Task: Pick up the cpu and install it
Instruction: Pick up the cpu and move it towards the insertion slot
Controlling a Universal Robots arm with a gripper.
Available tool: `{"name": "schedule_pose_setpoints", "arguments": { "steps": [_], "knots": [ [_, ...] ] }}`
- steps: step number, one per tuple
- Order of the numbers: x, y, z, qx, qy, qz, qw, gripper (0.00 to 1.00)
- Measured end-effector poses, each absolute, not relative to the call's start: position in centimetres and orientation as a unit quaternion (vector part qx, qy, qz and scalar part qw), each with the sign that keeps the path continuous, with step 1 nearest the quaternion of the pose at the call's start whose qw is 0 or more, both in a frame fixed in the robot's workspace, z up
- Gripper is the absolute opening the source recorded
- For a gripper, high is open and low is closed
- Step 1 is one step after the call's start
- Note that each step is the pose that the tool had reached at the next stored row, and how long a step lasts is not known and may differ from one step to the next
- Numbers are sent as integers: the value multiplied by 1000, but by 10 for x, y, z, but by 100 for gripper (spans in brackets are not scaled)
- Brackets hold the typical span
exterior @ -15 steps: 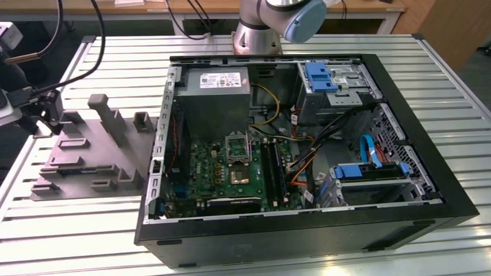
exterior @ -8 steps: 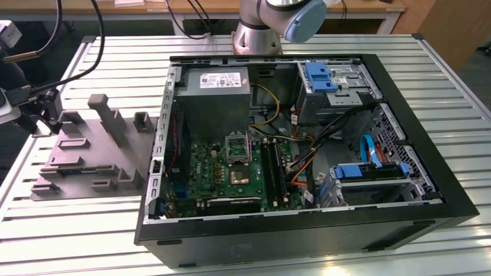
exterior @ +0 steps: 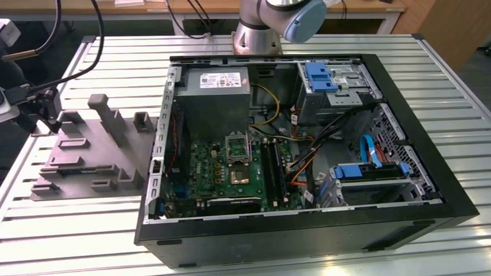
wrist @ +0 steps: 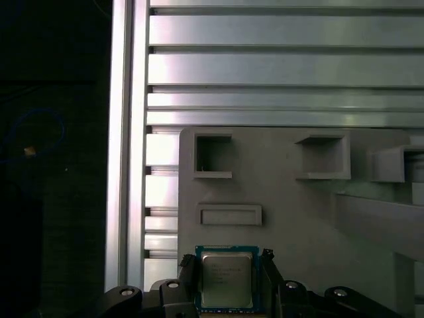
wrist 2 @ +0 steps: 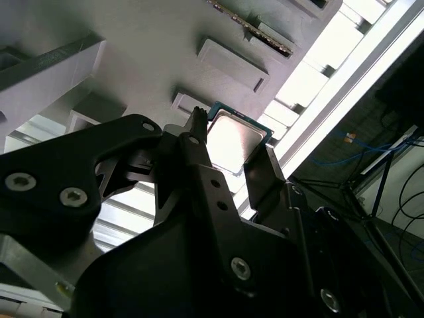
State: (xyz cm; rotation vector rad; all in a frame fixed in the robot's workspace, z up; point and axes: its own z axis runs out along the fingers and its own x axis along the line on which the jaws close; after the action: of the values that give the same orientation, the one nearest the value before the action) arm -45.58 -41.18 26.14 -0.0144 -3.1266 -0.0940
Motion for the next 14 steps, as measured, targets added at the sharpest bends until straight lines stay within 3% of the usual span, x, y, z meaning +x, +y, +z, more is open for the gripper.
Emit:
{"name": "schedule_pose_setpoints", "arguments": {
  "steps": [14],
  "knots": [
    [-456,-412,275,-5,-1000,-30,7,47]
  ]
}}
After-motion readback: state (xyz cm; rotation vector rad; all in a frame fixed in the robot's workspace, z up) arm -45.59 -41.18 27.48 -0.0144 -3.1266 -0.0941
